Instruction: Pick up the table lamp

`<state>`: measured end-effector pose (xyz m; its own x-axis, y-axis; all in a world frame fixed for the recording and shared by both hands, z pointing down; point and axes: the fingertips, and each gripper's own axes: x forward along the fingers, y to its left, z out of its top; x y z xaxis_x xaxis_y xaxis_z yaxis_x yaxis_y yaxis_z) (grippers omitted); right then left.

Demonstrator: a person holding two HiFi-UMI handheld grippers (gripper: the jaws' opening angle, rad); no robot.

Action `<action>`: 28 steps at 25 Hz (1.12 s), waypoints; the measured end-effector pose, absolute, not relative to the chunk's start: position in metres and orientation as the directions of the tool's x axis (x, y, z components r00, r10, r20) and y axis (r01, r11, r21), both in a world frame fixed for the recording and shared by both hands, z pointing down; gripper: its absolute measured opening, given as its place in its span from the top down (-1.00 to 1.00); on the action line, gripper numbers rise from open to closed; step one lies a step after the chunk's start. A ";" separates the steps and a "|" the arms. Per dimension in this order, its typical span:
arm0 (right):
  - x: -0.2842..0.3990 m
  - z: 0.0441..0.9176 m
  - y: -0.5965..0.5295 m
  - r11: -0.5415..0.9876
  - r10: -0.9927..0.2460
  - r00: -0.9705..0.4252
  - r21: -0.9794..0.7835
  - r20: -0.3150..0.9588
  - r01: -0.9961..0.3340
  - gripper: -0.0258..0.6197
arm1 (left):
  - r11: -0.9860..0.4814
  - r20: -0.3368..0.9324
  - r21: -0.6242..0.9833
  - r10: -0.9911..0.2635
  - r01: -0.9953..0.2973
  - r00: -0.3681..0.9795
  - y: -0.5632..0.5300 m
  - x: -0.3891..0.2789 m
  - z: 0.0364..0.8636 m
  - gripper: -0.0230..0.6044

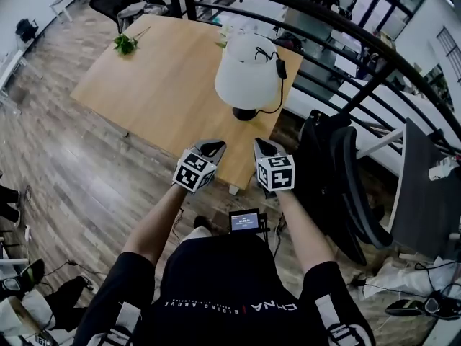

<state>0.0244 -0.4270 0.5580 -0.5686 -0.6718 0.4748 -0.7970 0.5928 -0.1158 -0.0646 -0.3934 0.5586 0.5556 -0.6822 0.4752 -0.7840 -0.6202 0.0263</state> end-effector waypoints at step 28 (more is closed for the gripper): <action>0.020 0.537 -0.455 0.542 -0.731 -0.558 -0.161 0.394 -0.825 0.82 | -0.619 0.368 -0.022 -0.735 -0.785 0.570 -0.443 -0.074 0.507 0.86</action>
<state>0.0201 -0.4555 0.5365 -0.5577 -0.7306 0.3940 -0.8245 0.5424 -0.1612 -0.0743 -0.4429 0.5075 0.5695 -0.7351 0.3678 -0.7850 -0.6191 -0.0219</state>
